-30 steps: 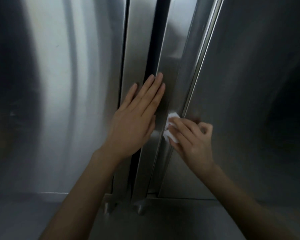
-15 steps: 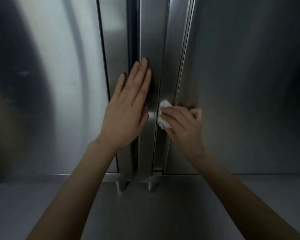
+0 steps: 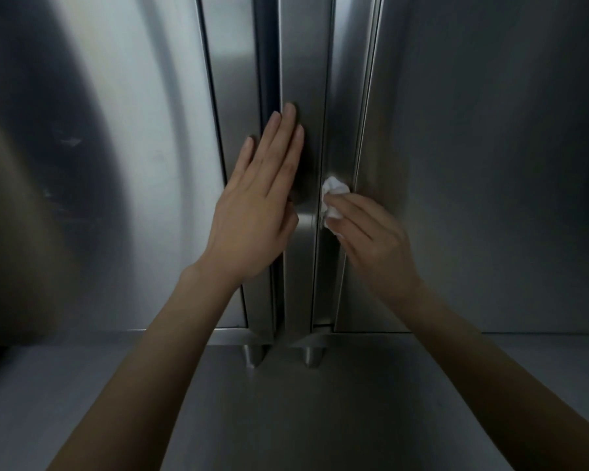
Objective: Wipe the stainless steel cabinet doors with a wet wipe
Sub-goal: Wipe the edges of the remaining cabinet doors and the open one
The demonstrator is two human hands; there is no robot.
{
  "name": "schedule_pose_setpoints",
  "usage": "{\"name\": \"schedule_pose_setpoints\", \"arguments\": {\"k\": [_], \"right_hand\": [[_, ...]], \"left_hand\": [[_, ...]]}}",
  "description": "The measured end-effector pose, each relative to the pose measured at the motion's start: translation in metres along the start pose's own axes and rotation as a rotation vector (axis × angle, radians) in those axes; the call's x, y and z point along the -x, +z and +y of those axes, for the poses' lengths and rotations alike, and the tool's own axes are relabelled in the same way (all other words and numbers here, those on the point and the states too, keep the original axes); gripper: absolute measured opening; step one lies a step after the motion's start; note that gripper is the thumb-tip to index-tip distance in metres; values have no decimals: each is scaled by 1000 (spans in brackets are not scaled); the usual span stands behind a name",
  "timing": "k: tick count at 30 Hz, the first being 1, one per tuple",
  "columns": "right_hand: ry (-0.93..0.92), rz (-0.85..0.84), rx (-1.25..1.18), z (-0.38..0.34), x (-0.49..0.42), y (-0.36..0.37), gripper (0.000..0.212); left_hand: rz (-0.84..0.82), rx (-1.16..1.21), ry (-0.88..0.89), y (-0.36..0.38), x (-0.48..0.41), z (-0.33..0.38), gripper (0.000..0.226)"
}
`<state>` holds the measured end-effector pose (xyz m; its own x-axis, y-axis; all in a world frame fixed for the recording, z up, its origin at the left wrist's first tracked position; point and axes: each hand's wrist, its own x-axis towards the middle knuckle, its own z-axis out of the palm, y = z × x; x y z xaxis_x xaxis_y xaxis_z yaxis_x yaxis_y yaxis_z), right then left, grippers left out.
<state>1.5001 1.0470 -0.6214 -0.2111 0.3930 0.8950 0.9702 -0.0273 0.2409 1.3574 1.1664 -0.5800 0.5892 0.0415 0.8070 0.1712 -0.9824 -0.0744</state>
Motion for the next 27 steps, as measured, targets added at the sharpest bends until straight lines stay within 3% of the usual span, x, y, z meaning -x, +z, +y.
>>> {"name": "schedule_pose_setpoints", "arguments": {"k": [5, 12, 18, 21, 27], "right_hand": [[-52, -23, 17, -1, 7, -2, 8], [20, 106, -9, 9, -29, -5, 11], [13, -31, -15, -9, 24, 10, 5], [-1, -64, -10, -10, 23, 5, 12], [163, 119, -80, -4, -11, 1, 6]], "left_hand": [[-7, 3, -5, -1, 0, 2, 80], [-14, 6, 4, -1, -1, -1, 79], [-12, 7, 6, -1, -1, -1, 79], [-13, -1, 8, -3, -1, -2, 78], [-4, -11, 5, 1, -1, -2, 84]]}}
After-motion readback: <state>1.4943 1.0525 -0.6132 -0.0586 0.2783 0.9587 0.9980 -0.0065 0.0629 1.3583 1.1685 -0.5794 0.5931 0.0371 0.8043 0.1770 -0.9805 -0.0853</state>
